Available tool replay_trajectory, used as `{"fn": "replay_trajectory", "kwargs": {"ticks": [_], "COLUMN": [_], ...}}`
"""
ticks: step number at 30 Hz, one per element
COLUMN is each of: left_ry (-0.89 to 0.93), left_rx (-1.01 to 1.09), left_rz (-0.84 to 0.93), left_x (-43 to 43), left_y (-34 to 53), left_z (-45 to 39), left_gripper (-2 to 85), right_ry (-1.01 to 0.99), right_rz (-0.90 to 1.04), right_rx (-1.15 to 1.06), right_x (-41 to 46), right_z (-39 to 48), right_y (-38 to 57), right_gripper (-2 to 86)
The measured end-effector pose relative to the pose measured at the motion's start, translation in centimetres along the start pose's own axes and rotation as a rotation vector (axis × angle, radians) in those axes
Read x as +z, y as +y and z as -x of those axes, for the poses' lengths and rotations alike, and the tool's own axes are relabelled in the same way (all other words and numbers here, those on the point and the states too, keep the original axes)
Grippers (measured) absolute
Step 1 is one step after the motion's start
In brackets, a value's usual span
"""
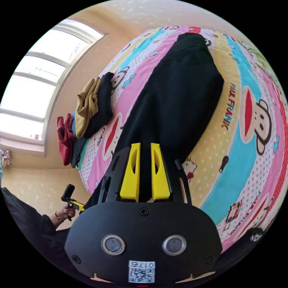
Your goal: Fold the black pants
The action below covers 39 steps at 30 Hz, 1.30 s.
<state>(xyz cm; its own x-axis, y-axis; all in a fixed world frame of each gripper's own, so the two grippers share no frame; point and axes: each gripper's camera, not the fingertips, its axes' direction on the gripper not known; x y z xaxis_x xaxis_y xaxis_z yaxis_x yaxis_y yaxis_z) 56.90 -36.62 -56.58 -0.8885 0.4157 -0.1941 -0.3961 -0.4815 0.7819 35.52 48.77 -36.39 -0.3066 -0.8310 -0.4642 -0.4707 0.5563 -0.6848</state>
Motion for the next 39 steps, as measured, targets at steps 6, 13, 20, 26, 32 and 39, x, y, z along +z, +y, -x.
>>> {"fn": "replay_trajectory", "kwargs": {"ticks": [6, 13, 20, 26, 32, 39], "left_ry": [0.002, -0.048, -0.068, 0.273, 0.055, -0.090], "left_rx": [0.014, 0.014, -0.006, 0.029, -0.213, 0.022], "left_rz": [0.020, 0.060, 0.082, 0.051, 0.132, -0.005], "left_x": [-0.4, 0.0, 1.0, 2.2, 6.6, 5.9], "left_y": [-0.6, -0.7, 0.0, 2.0, 2.9, 3.7], "left_z": [-1.1, -3.7, -5.8, -5.1, -0.8, -4.8], "left_gripper": [4.5, 4.6, 4.4, 3.7, 4.7, 10.7], "right_ry": [-0.193, -0.212, -0.326, -0.348, -0.321, -0.723], "right_rz": [-0.114, -0.291, -0.221, -0.196, -0.069, 0.057], "right_rx": [0.199, 0.429, 0.508, 0.573, 0.501, 0.193], "right_x": [1.6, 2.3, 3.4, -2.4, 1.6, 5.8], "right_z": [-3.5, -2.6, -2.6, -3.3, -7.2, -8.1], "right_y": [5.5, 10.2, 10.0, 7.9, 6.3, 8.8], "right_gripper": [6.9, 9.7, 5.2, 3.6, 6.6, 10.2]}}
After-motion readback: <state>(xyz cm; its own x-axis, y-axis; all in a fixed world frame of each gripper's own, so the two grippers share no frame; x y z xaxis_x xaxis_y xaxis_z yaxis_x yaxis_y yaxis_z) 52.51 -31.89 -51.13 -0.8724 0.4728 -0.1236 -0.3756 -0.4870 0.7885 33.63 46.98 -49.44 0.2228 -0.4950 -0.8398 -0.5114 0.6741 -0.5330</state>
